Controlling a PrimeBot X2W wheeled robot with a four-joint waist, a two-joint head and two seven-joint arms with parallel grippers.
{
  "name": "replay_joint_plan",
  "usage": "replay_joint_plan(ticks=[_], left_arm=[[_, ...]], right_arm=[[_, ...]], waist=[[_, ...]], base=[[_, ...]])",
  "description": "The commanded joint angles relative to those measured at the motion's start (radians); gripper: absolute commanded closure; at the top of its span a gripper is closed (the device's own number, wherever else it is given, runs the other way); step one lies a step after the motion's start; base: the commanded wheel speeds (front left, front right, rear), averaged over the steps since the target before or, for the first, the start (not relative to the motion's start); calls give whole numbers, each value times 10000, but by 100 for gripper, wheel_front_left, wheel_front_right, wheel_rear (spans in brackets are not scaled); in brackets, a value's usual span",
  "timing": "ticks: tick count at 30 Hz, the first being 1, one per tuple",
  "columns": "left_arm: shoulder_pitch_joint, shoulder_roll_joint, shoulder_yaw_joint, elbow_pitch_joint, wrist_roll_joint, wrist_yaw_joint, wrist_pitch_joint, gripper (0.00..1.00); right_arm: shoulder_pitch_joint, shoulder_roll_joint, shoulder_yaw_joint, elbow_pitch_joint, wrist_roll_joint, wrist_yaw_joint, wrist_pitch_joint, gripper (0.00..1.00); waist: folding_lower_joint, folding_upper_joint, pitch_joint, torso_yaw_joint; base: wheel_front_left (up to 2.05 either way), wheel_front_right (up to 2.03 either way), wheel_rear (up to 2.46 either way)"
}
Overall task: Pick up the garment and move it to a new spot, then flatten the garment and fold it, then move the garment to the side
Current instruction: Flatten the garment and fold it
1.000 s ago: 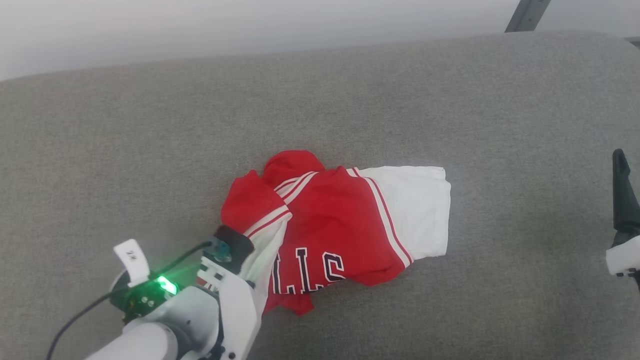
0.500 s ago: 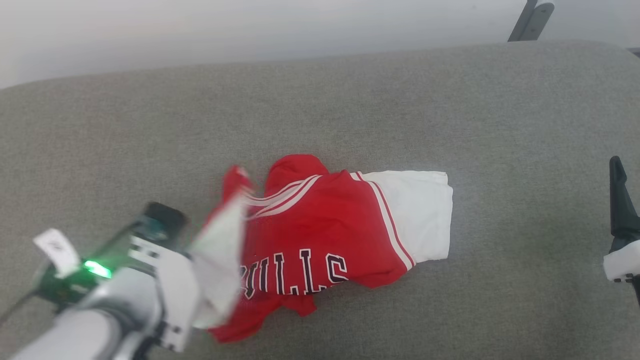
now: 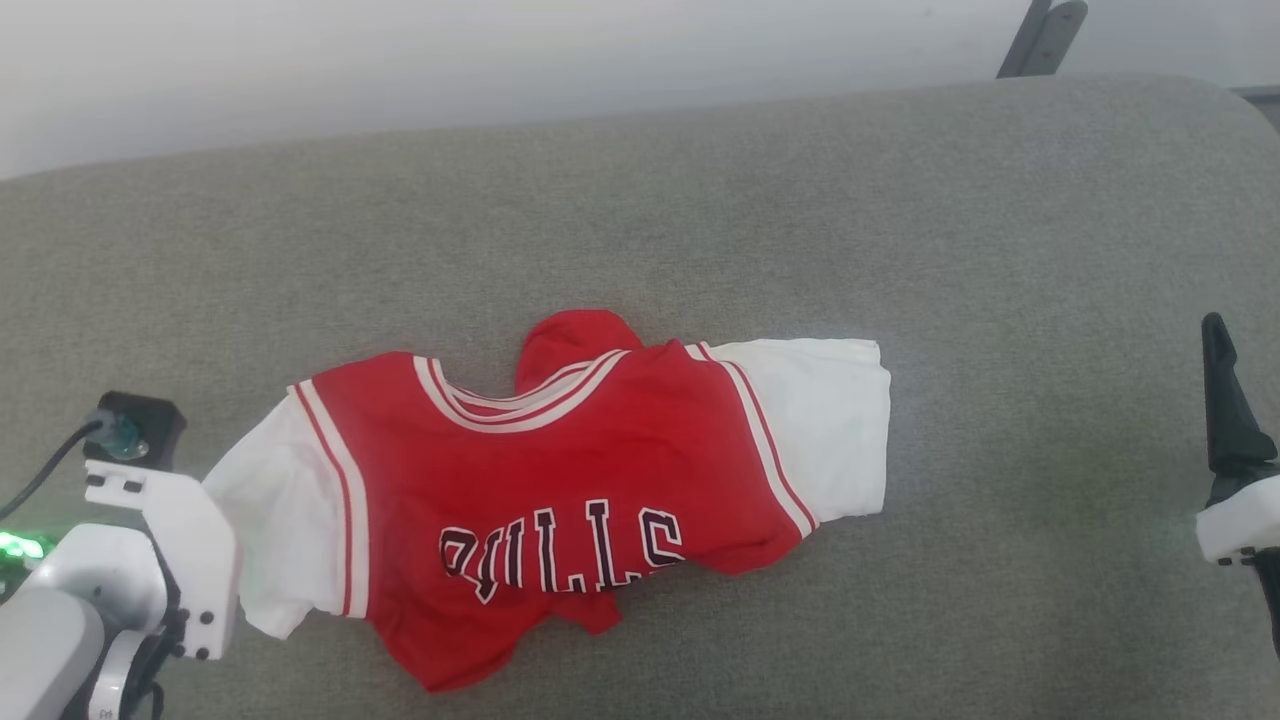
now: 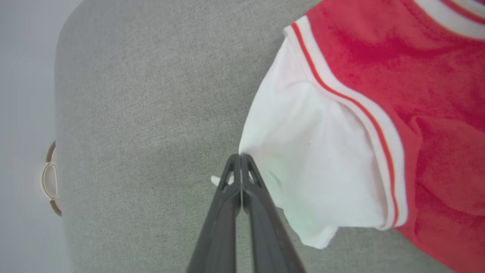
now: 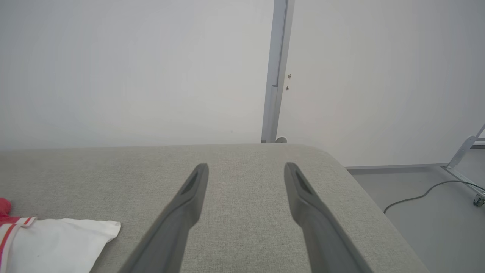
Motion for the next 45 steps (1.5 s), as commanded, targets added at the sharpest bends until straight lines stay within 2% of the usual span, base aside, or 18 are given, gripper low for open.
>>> replay_joint_plan(ticks=[1,5,6,7,8,9,14,21,29,36,41,42,43,44,45], left_arm=[[81,-118,38,400,-134,-97,-200,100],[-66,-529,185,1281,-377,-334,-740,100],[-94,-590,193,1453,-410,-409,-829,88],[-152,-696,243,1583,-474,-453,-958,71],[-205,-776,293,1678,-502,-502,-1111,15],[-247,-822,307,1764,-500,-531,-1211,0],[-489,-954,363,1806,-697,-688,-1201,0],[-934,-749,143,1594,-681,-1031,-628,0],[-1534,-770,-51,2325,-760,-1401,77,0],[-2117,-1265,-297,3315,-869,-1623,448,0],[-2401,-1882,-368,4145,-1302,-1862,755,0],[-2419,-1999,-435,4279,-1407,-1968,860,9],[-2427,-2118,-488,4395,-1521,-2070,980,64],[-2408,-2254,-505,4519,-1603,-2128,1086,100],[-2415,-2340,-540,4618,-1671,-2194,1180,100]], right_arm=[[11,-64,26,36,38,1,84,0],[-52,-120,129,61,122,1,109,0],[-63,-135,137,55,123,1,120,0],[-71,-151,140,44,141,1,134,0],[-79,-167,142,35,146,1,136,0],[-86,-181,134,26,156,1,148,0],[-88,-226,145,-58,196,-1,144,0],[-151,-203,239,-268,162,1,190,0],[-244,-374,405,-368,304,1,254,0],[-386,-648,524,-382,437,1,312,0],[-428,-865,724,-386,587,1,435,0],[-442,-926,771,-382,637,1,480,0],[-453,-976,853,-372,677,1,530,0],[-455,-1026,917,-365,721,1,597,0],[-455,-1075,989,-372,775,1,681,0]], waist=[[0,0,36,-48],[0,0,102,-91],[0,0,114,-96],[0,0,124,-93],[0,0,135,-85],[0,0,141,-73],[0,0,118,39],[0,0,147,136],[0,0,480,6],[0,0,829,-157],[0,0,1048,-230],[0,0,1071,-228],[0,0,1089,-222],[0,0,1105,-208],[0,0,1121,-189]], base=[[0,0,0],[0,0,0],[0,0,0],[0,0,0],[0,0,0],[0,0,0],[0,0,0],[0,0,0],[0,0,0],[0,0,0],[0,0,0],[0,0,0],[0,0,0],[0,0,0],[0,0,0]])
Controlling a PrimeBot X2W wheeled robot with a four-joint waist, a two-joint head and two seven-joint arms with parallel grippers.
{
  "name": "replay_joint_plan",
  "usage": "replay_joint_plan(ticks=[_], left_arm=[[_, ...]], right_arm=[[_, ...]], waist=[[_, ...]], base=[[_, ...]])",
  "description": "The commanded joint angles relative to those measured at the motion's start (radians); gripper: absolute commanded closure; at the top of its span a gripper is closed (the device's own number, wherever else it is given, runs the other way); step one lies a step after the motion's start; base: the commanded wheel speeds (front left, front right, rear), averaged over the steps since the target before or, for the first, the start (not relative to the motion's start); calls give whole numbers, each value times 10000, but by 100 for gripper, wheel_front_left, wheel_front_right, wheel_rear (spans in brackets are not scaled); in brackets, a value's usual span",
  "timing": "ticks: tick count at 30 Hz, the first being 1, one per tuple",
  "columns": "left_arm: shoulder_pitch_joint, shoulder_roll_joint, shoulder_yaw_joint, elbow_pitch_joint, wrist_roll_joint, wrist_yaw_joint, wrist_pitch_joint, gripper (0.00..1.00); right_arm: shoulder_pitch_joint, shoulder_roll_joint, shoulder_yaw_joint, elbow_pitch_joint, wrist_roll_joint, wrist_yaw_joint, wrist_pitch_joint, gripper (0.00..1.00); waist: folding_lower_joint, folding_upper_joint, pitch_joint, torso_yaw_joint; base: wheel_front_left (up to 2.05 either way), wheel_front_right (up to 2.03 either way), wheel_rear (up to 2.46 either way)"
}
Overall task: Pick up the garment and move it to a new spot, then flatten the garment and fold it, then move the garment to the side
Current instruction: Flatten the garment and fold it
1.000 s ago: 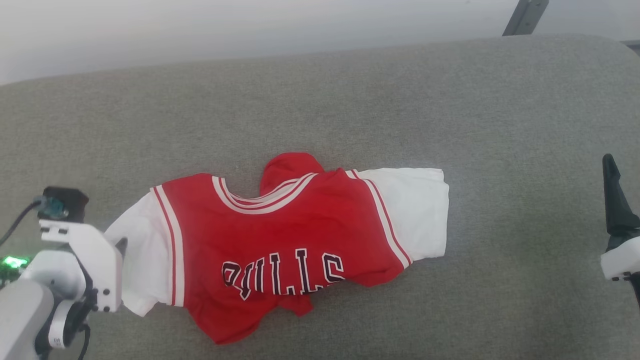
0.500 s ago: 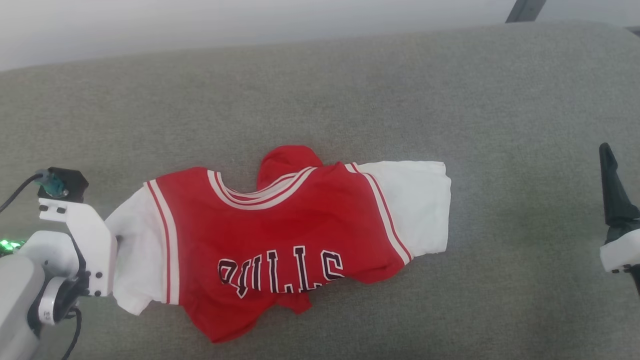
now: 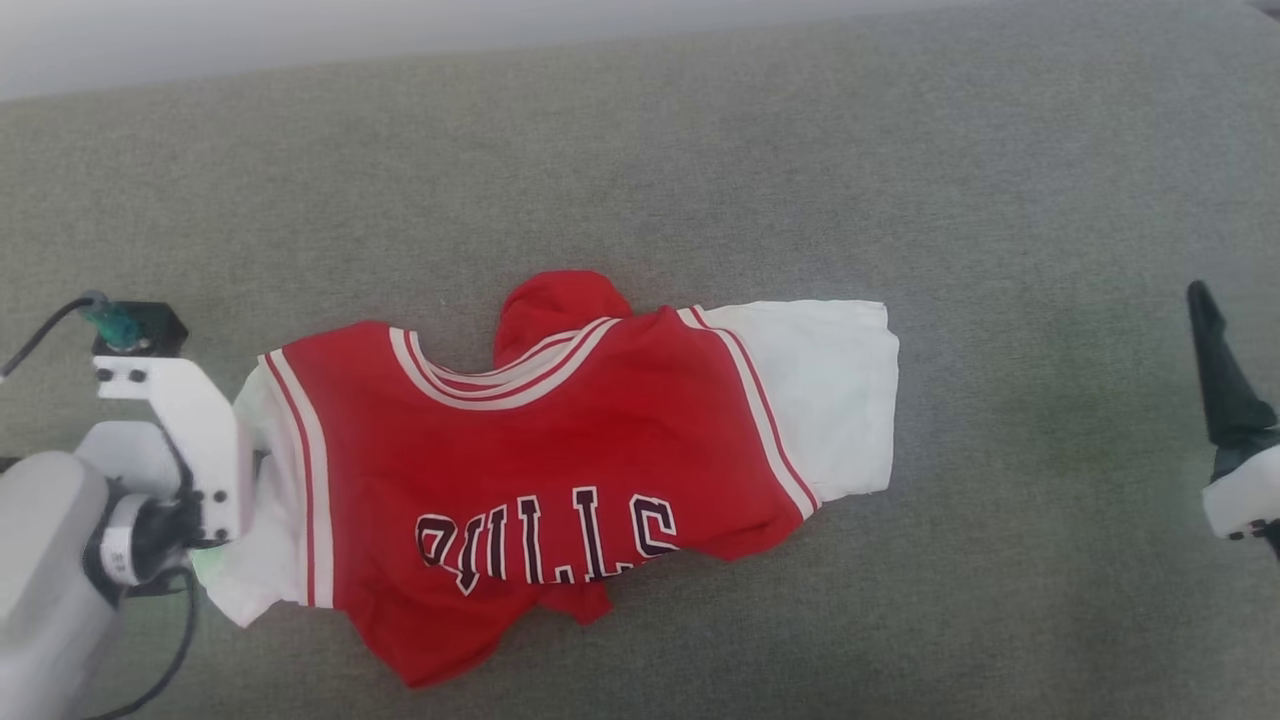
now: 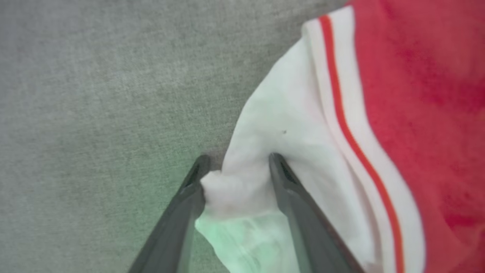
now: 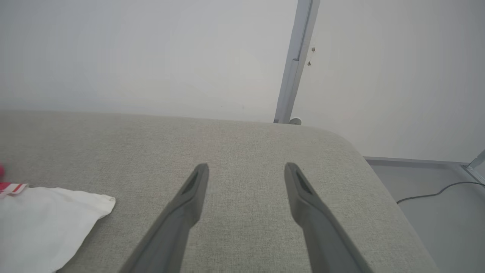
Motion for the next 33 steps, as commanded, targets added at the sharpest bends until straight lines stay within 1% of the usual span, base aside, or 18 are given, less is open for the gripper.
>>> replay_joint_plan(ticks=[1,3,8,13,17,19,21,22,23,26,29,32,33], left_arm=[[231,-405,-301,216,-85,-162,168,100],[123,-428,-332,281,-54,-267,144,100],[-320,-587,-424,282,118,-350,37,100],[-745,-871,-534,253,307,-381,-59,100],[-1095,-1195,-671,253,389,-486,-194,100],[-1258,-1357,-755,278,431,-538,-246,100],[-1396,-1523,-837,309,505,-572,-271,100],[-1472,-1598,-883,332,531,-597,-293,100],[-1472,-1598,-883,332,531,-597,-293,100],[-1615,-1828,-981,405,605,-659,-437,100],[-1700,-2034,-1046,523,599,-754,-551,100],[-1804,-2172,-1099,730,618,-844,-692,100],[-1825,-2214,-1113,801,616,-883,-739,100]], right_arm=[[-60,-69,156,-38,126,1,145,0],[-46,-183,435,-98,374,1,520,0],[-276,-872,1850,-510,1256,1,1881,0],[-974,-1487,3089,-680,2178,1,3237,0],[-1732,-1692,3927,-507,2861,-1,4204,0],[-2105,-1845,4338,-368,2978,1,4634,0],[-2423,-1864,4669,-87,3144,1,5076,0],[-2570,-1944,4830,58,3093,1,5296,0],[-2570,-1944,4830,58,3093,1,5296,0],[-2948,-1976,5244,601,3091,1,5973,0],[-3139,-1879,5705,1193,3230,2,6683,0],[-3234,-1641,6091,1722,3524,2,7264,0],[-3268,-1663,6267,1845,3502,4,7443,13]], waist=[[0,-1,31,45],[0,-1,70,131],[0,-1,181,445],[0,-1,367,833],[0,-1,509,1175],[0,-1,584,1355],[0,-1,662,1529],[0,-1,699,1620],[0,-1,699,1620],[0,-1,796,1835],[0,-1,869,2008],[0,-1,890,2099],[0,-1,889,2125]], base=[[0,0,0],[0,0,0],[0,0,0],[0,0,0],[0,0,0],[0,0,0],[0,0,0],[0,0,0],[0,0,0],[0,0,0],[0,0,0],[0,0,0],[0,0,0]])
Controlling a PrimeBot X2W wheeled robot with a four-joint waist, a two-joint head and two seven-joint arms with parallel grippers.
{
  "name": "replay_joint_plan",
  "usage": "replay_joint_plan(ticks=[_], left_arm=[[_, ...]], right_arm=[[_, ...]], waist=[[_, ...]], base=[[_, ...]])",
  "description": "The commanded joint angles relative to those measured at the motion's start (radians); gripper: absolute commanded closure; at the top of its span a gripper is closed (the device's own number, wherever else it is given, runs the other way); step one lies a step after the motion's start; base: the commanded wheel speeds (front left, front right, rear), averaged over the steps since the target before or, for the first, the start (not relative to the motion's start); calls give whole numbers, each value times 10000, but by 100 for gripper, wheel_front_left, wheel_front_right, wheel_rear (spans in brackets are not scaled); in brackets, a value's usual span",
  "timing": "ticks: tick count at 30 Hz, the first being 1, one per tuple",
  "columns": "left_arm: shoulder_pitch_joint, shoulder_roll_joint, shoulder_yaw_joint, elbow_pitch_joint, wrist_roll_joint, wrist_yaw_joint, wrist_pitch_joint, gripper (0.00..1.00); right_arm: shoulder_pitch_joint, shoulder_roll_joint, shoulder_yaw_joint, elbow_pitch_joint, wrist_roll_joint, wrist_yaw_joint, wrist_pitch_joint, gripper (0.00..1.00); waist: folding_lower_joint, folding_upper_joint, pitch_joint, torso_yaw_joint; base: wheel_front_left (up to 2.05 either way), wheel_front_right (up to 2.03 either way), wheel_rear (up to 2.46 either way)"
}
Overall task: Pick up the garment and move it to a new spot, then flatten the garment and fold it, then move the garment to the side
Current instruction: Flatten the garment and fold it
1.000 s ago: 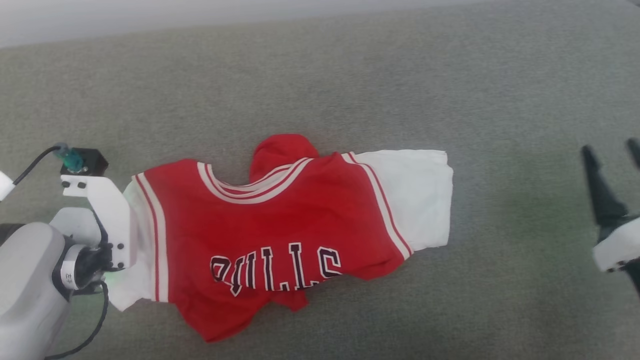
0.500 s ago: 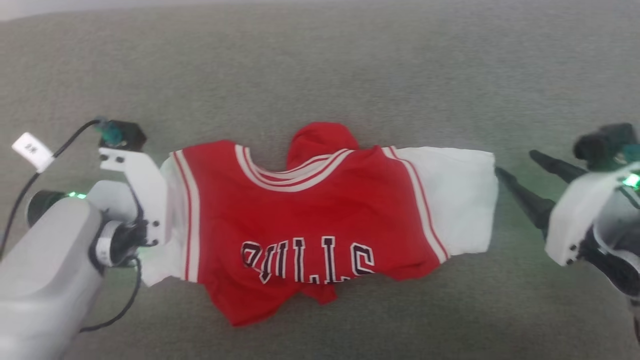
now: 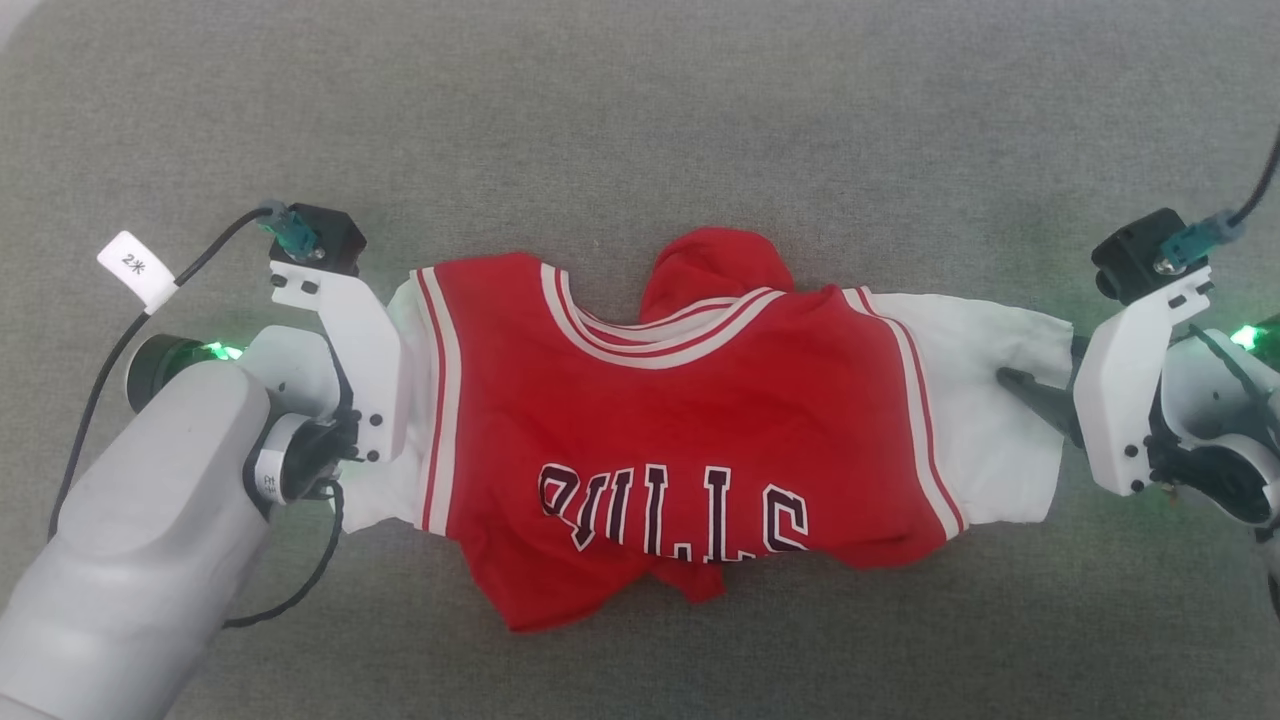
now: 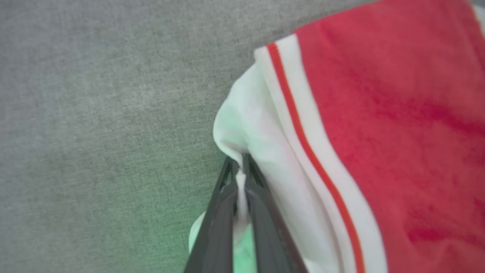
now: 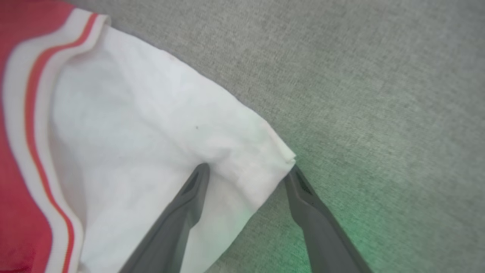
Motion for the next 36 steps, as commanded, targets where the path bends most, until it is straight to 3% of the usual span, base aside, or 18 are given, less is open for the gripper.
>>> replay_joint_plan(ticks=[1,2,6,13,23,32,36], left_arm=[[66,-213,-167,173,5,-70,-41,100],[48,-254,-179,256,5,-109,-55,100],[-179,-190,-68,488,-53,-199,-194,100],[-813,361,163,266,98,-292,-202,100],[-2189,1029,569,-316,392,-454,-337,100],[-3614,1345,949,55,680,-791,-1118,100],[-4167,1357,958,305,869,-886,-1303,100]], right_arm=[[438,251,449,374,30,8,234,96],[383,267,484,490,137,8,256,100],[50,335,372,649,355,8,44,100],[-712,301,-63,506,190,6,-687,100],[-2170,1303,-1488,880,-263,4,-1651,100],[-3835,2743,-2820,1616,-1336,4,-2446,100],[-4374,3088,-3123,1856,-1782,4,-2536,100]], waist=[[0,-1,-5,25],[0,-1,-39,44],[0,-1,-359,0],[0,-1,-1408,-264],[0,-1,-2907,-799],[0,-1,-3802,-1231],[0,-1,-3915,-1323]], base=[[0,0,0],[0,0,0],[0,0,0],[0,0,0],[0,0,0],[0,0,0],[0,0,0]])
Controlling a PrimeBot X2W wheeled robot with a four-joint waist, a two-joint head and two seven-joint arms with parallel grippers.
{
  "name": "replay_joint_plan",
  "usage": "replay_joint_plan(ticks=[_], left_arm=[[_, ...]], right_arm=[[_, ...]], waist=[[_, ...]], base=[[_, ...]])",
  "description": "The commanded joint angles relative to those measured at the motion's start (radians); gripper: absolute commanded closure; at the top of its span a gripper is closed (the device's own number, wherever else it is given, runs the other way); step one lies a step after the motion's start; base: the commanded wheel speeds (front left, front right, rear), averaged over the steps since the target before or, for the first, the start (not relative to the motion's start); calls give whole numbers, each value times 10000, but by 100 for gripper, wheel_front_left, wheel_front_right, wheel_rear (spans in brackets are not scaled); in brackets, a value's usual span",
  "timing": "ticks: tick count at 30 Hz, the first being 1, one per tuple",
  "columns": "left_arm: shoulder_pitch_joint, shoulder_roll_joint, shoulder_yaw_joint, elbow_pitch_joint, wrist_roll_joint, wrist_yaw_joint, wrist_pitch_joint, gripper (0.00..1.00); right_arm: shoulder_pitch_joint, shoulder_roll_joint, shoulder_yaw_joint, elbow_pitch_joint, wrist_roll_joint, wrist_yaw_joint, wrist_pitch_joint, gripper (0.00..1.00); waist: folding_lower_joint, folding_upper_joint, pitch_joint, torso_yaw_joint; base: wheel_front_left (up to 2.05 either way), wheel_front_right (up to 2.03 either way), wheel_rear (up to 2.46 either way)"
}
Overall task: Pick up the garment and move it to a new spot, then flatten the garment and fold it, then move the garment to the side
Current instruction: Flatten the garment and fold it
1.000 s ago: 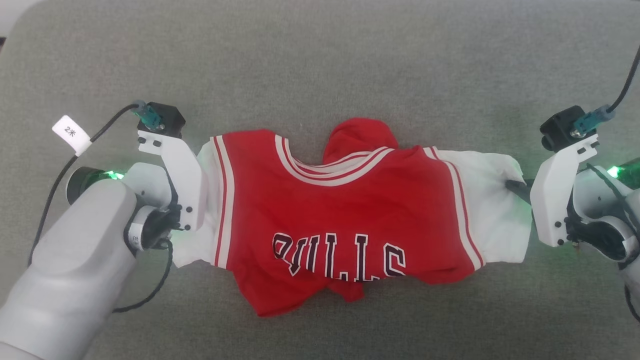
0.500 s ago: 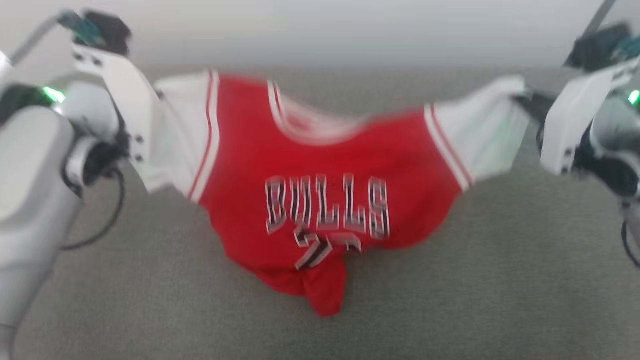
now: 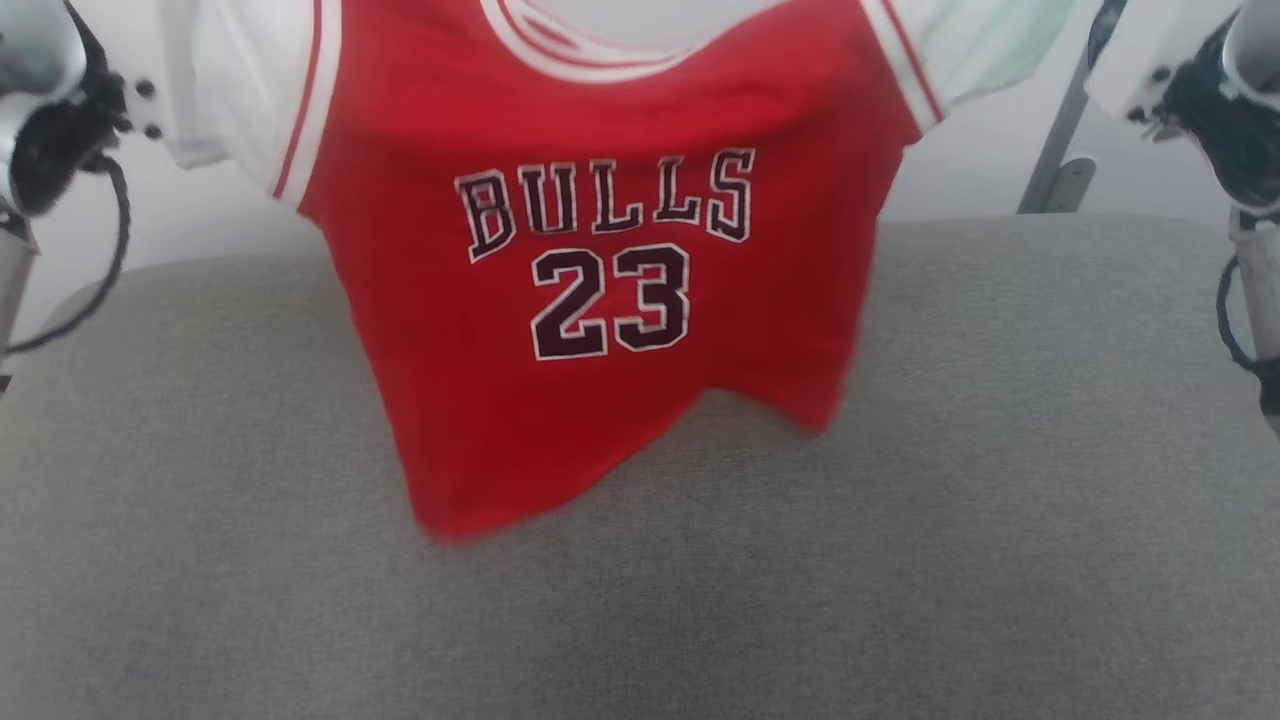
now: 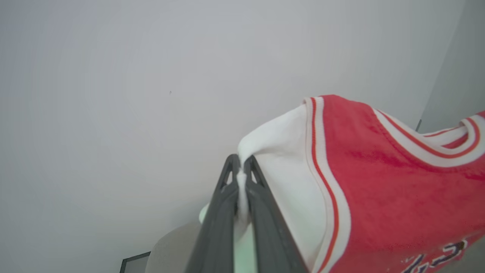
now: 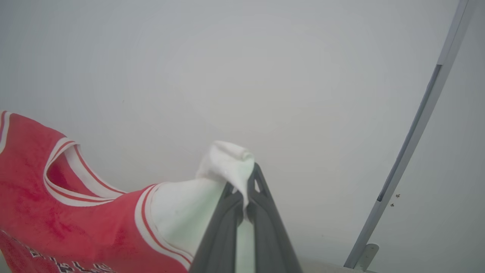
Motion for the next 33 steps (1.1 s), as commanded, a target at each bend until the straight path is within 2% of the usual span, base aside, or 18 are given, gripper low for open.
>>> replay_joint_plan(ticks=[1,6,11,18,23,27,30,33], left_arm=[[-193,19,32,103,117,-40,-78,100],[-662,-127,30,411,267,-127,-404,100],[-1145,-486,7,735,384,-28,-917,100],[-2391,-1176,-57,1421,1092,382,-2368,100],[-3662,-1797,-108,2124,1758,793,-3897,100],[-4647,-2235,26,2551,2226,1247,-5611,100],[-5165,-2444,116,2841,2484,1495,-6940,100],[-5362,-2679,213,2977,2595,1499,-7660,100]], right_arm=[[-141,135,-15,76,-111,1,-68,100],[-557,330,-151,343,-426,1,-227,100],[-1057,222,-153,681,-583,1,-639,100],[-2212,-270,371,1374,-973,1,-2348,100],[-3262,-738,919,2131,-1651,-1,-4482,100],[-4243,-924,789,2937,-2499,-1,-6460,100],[-4749,-967,541,3194,-3382,-1,-6910,100],[-4802,-1000,142,2419,-4233,-1,-6947,100]], waist=[[0,-1,-46,-71],[0,-1,115,-180],[0,-1,855,-262],[0,-1,2432,-297],[0,-1,3535,-214],[0,-1,4218,-75],[0,-1,4571,51],[0,-1,4854,244]], base=[[0,0,0],[0,0,0],[0,0,0],[0,0,0],[0,0,0],[0,0,0],[0,0,0],[0,0,0]])
